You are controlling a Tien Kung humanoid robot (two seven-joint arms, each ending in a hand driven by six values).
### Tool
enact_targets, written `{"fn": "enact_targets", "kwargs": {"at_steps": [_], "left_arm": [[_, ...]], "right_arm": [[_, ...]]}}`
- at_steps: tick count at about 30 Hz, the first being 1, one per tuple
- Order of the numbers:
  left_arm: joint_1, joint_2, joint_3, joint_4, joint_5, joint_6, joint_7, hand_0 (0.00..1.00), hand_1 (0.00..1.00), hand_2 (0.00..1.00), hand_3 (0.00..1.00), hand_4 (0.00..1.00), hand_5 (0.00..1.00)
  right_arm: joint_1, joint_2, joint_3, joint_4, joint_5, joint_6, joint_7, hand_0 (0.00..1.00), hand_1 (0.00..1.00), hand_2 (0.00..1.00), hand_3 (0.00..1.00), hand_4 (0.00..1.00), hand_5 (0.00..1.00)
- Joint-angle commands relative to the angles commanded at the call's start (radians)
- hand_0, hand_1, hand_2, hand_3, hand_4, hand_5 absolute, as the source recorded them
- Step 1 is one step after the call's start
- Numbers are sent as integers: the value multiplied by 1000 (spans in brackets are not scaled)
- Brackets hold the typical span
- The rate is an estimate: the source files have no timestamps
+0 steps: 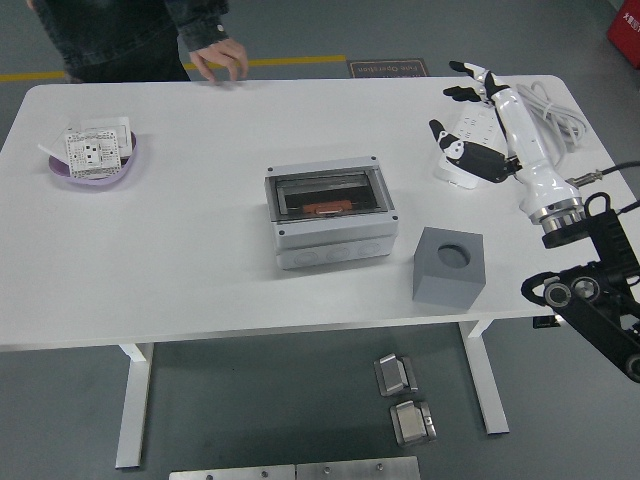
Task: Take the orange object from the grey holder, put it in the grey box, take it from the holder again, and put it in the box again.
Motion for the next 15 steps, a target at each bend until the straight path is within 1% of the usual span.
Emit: {"fn": "enact_targets", "kwargs": {"at_steps": [2, 5, 6, 7, 11, 12, 15], "left_arm": [[2, 1, 0, 0, -1, 0, 0, 658, 655, 612, 649, 630, 454], [4, 1, -6, 0, 3, 0, 0, 658, 655, 612, 649, 630, 454], [4, 1, -12, -1, 6, 0, 0, 658, 655, 612, 649, 631, 454], [3, 1, -16, -1, 8, 0, 0, 658, 655, 612, 649, 631, 454], [-1, -2, -29, -2, 16, 0, -1, 658, 655, 612, 649, 631, 454], [-2, -4, -33, -3, 19, 0, -1, 658, 655, 611, 648, 629, 452], [-6, -6, -41, -3, 24, 0, 0, 658, 655, 611, 648, 629, 452]], "right_arm": [[-59, 16, 60, -8, 74, 2, 55, 732, 671, 682, 864, 677, 266], [-135, 44, 142, -29, 185, 28, 139, 732, 671, 682, 864, 677, 266], [-158, 48, 169, -36, 227, 44, 166, 729, 667, 678, 822, 676, 271], [-178, 51, 194, -40, 269, 57, 192, 729, 667, 678, 822, 676, 271], [-212, 60, 273, -51, 419, 100, 272, 729, 667, 678, 822, 676, 271], [-215, 64, 289, -52, 452, 106, 283, 735, 683, 699, 827, 676, 273], [-219, 71, 314, -49, 544, 111, 294, 735, 683, 699, 827, 676, 273]]}}
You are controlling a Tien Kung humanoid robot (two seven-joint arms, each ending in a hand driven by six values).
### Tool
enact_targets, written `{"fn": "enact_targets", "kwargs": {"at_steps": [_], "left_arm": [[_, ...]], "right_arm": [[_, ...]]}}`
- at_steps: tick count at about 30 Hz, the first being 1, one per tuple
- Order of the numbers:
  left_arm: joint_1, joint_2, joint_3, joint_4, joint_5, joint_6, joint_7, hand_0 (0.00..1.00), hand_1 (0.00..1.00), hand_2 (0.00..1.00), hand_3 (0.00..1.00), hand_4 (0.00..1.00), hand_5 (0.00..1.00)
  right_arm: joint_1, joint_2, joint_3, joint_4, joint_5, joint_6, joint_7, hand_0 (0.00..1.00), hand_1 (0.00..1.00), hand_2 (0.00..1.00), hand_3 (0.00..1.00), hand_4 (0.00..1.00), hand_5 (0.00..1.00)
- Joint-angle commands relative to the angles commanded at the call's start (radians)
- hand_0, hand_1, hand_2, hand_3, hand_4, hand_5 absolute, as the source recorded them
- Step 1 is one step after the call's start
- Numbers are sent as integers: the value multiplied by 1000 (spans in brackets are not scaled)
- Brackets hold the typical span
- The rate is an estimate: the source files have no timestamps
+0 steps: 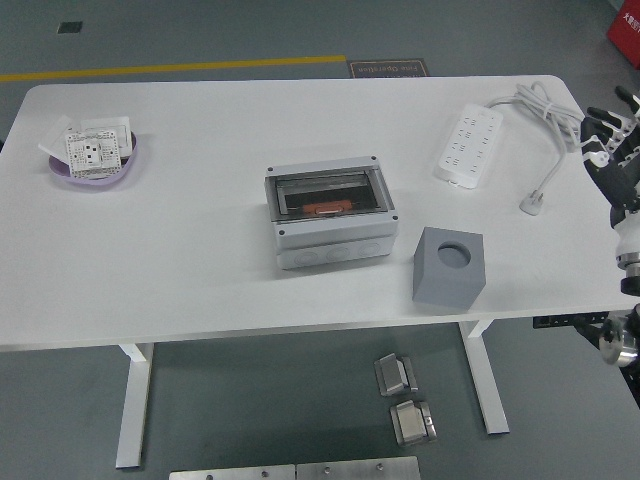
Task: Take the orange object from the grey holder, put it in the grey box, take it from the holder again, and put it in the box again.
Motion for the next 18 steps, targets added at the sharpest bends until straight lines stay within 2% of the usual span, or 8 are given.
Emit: {"fn": "enact_targets", "kwargs": {"at_steps": [6, 18], "left_arm": [[-11, 2, -14, -1, 12, 0, 0, 658, 655, 611, 649, 628, 453], [-27, 9, -45, -10, 49, 0, 1, 658, 655, 610, 647, 626, 452]], "right_arm": [[1, -3, 11, 14, 97, -22, -14, 756, 702, 721, 837, 677, 283], [-10, -9, 29, 25, 61, -48, -30, 775, 711, 729, 827, 676, 287]]}}
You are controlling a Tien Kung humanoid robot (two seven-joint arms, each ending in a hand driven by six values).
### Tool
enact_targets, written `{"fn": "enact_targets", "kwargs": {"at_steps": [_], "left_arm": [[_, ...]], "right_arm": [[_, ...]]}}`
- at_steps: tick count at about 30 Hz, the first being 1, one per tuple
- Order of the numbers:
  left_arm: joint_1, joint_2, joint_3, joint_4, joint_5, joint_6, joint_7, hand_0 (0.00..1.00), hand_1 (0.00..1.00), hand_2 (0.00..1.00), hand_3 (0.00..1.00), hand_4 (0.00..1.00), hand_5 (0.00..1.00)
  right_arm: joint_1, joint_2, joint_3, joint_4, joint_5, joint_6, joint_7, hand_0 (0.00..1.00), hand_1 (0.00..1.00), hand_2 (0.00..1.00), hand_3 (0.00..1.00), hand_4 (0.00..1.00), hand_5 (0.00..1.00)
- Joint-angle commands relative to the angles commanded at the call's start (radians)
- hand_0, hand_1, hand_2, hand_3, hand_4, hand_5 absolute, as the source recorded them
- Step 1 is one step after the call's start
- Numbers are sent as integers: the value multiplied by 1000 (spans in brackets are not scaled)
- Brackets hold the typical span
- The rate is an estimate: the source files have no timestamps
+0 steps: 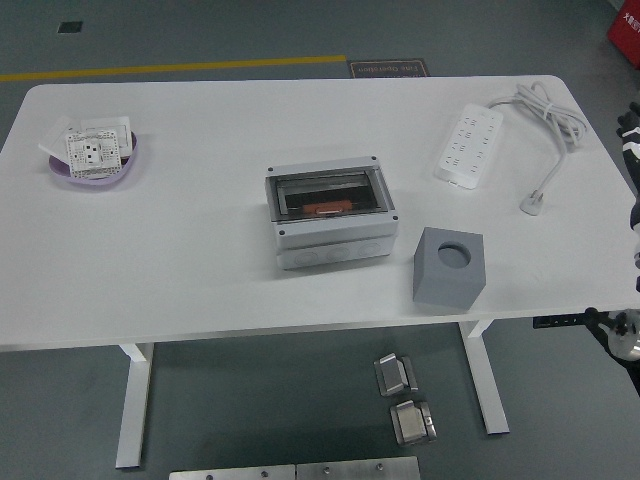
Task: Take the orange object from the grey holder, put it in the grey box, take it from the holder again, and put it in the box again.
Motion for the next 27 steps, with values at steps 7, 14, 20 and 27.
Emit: {"fn": "enact_targets", "kwargs": {"at_steps": [7, 14, 20, 27], "left_arm": [[8, -2, -5, -1, 4, 0, 1, 658, 656, 610, 646, 626, 454], [18, -7, -1, 1, -2, 0, 1, 658, 655, 609, 645, 625, 453], [18, -10, -8, 1, 1, 0, 0, 658, 656, 609, 646, 624, 453], [17, -11, -9, 2, 2, 0, 0, 658, 656, 609, 645, 624, 453]], "right_arm": [[2, -7, 7, 14, -36, -8, -10, 774, 709, 726, 809, 673, 299], [6, -8, -8, 1, -32, -5, -10, 776, 707, 724, 802, 667, 308], [17, -4, -27, -6, -44, -8, -16, 785, 723, 742, 795, 656, 304], [19, -1, -32, -9, -50, -13, -18, 804, 750, 763, 788, 650, 301]]}}
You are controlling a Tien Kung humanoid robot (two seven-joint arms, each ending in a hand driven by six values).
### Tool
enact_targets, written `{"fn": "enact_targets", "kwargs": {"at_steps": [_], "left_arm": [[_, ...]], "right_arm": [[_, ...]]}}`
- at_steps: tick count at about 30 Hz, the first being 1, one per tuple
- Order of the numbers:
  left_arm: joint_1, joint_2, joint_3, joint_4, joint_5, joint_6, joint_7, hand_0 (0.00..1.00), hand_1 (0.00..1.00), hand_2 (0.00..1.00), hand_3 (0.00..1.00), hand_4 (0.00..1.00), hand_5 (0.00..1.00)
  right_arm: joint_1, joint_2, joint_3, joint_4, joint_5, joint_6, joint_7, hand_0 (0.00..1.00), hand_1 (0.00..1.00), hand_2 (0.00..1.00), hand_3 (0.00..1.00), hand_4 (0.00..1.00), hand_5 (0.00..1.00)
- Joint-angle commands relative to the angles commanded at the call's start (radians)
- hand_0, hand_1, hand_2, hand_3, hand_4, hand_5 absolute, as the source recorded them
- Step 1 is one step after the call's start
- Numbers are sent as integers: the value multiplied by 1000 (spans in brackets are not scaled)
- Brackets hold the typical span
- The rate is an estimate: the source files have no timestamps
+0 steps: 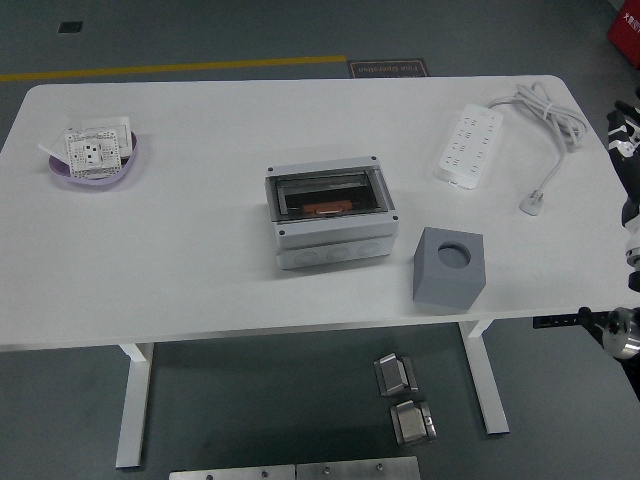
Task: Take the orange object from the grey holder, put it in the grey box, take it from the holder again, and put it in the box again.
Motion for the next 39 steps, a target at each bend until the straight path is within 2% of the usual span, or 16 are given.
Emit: {"fn": "enact_targets", "kwargs": {"at_steps": [21, 28, 39], "left_arm": [[-3, 2, 3, 1, -4, 1, 0, 658, 656, 611, 645, 623, 452], [-4, 2, 7, 2, -7, 1, 0, 658, 656, 611, 646, 624, 451], [-3, 6, 16, 4, -16, 1, 0, 658, 656, 610, 646, 622, 450]], "right_arm": [[-1, 1, 3, 11, -47, -25, -13, 803, 748, 765, 782, 648, 303], [-1, 1, -2, 15, -33, -46, 12, 805, 745, 763, 781, 647, 306], [3, 3, -4, 12, -33, -51, 10, 793, 736, 752, 759, 643, 312]]}}
